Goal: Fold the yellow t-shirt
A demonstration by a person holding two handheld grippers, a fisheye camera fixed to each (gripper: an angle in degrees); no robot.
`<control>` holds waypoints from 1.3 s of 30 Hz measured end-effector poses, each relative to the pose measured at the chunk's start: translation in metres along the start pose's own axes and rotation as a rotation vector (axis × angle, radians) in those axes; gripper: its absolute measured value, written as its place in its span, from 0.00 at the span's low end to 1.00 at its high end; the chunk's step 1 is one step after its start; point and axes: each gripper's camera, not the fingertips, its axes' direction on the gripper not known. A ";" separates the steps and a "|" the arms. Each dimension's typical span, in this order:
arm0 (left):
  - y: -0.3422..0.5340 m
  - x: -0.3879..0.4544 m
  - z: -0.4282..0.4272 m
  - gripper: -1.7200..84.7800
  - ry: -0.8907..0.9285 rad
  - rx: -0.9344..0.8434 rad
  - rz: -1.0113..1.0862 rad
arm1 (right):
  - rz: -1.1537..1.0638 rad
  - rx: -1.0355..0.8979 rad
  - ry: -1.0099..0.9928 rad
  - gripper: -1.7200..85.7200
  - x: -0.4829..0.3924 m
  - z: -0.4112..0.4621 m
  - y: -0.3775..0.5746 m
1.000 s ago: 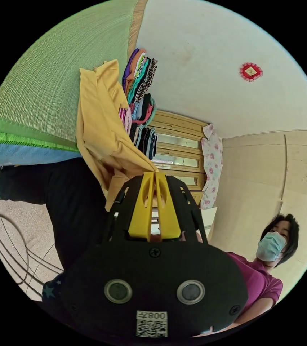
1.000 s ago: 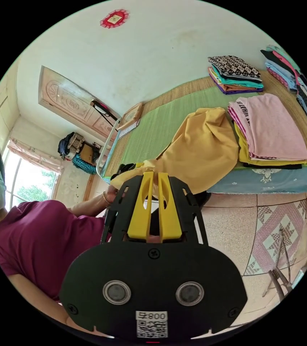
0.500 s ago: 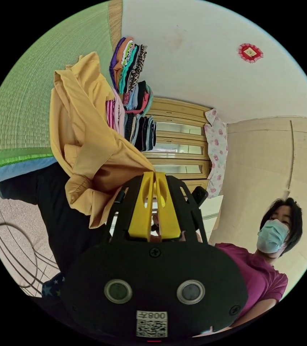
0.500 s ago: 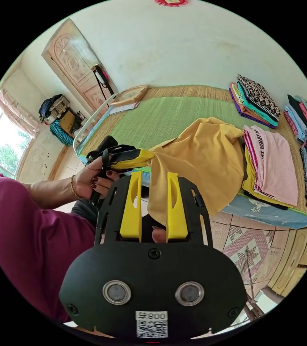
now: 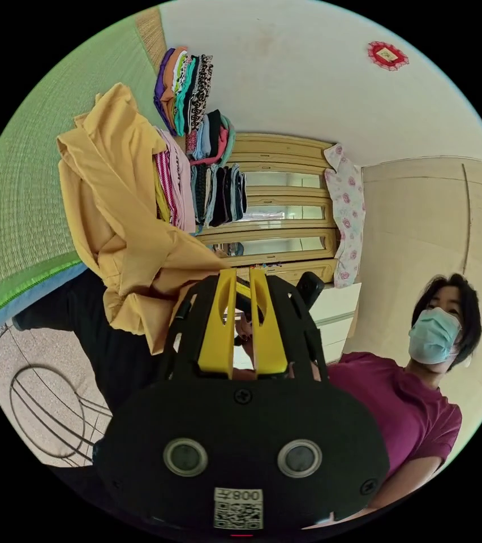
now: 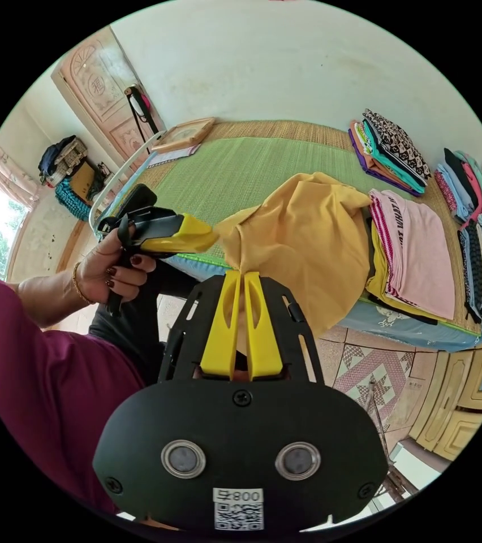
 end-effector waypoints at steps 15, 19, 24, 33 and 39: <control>-0.177 -0.043 -0.060 0.14 -0.358 0.040 -0.127 | 0.091 0.059 -0.173 0.02 0.107 -0.068 0.018; -0.224 -0.046 -0.061 0.14 -0.417 0.021 -0.163 | 0.124 0.063 -0.221 0.02 0.136 -0.075 0.022; -0.256 -0.041 -0.059 0.12 -0.481 -0.053 -0.169 | 0.170 0.065 -0.298 0.03 0.175 -0.079 0.030; -0.226 0.017 -0.113 0.03 -0.377 -0.003 -0.125 | 0.194 0.095 -0.319 0.03 0.217 -0.097 0.050; -0.163 0.116 -0.192 0.03 -0.238 0.105 0.008 | 0.133 0.186 -0.261 0.03 0.220 -0.137 0.059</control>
